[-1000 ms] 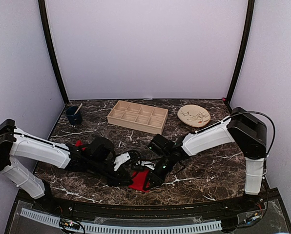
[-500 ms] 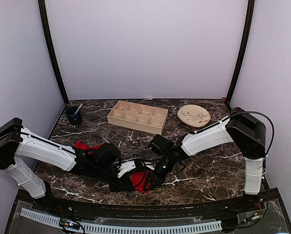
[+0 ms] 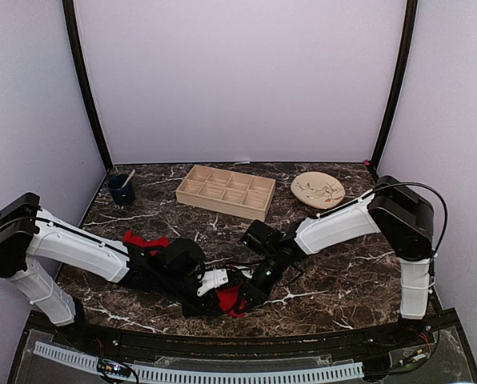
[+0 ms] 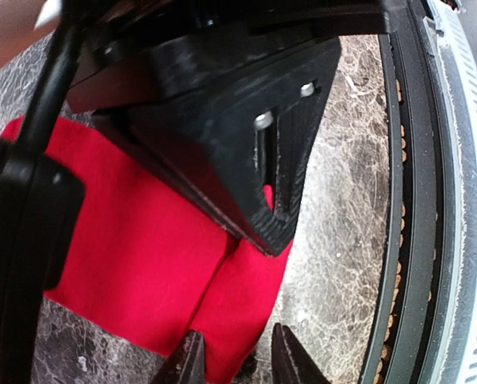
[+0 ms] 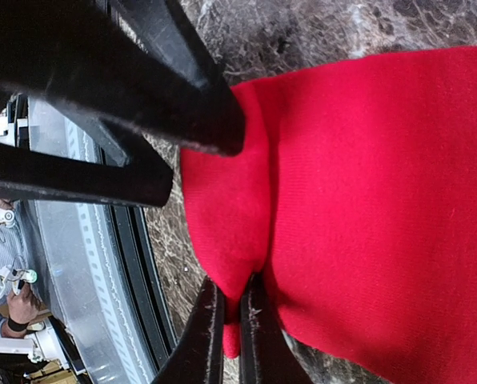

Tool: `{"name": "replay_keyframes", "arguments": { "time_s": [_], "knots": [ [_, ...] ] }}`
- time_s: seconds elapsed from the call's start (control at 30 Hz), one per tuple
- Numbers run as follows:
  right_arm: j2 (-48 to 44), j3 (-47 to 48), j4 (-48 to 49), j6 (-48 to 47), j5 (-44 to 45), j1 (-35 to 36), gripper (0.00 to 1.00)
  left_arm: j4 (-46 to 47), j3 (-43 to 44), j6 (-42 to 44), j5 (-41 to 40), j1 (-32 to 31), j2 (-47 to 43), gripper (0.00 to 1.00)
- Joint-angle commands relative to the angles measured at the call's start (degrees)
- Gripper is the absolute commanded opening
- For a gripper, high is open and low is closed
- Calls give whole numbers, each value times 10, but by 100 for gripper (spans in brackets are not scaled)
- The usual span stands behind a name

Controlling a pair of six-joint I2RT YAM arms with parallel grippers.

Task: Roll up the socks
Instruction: Roll the sock at the center of the board.

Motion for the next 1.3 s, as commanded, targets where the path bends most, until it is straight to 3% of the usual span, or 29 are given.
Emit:
{"name": "replay_keyframes", "arguments": {
  "time_s": [0.0, 0.47, 0.77, 0.93, 1.27],
  "knots": [
    [18, 6, -14, -9, 9, -2, 5, -17, 15, 32, -24, -14, -7, 31],
    [16, 2, -18, -11, 8, -3, 5, -48, 34, 43, -61, -32, 43, 24],
    [17, -1, -19, -10, 10, -4, 6, -42, 36, 33, -67, -33, 54, 7],
    [12, -9, -11, -1, 20, -6, 14, -31, 31, 18, -64, -32, 55, 0],
    [-13, -56, 29, 31, 21, -27, 26, -24, 17, -3, -24, -13, 55, 0]
  ]
}}
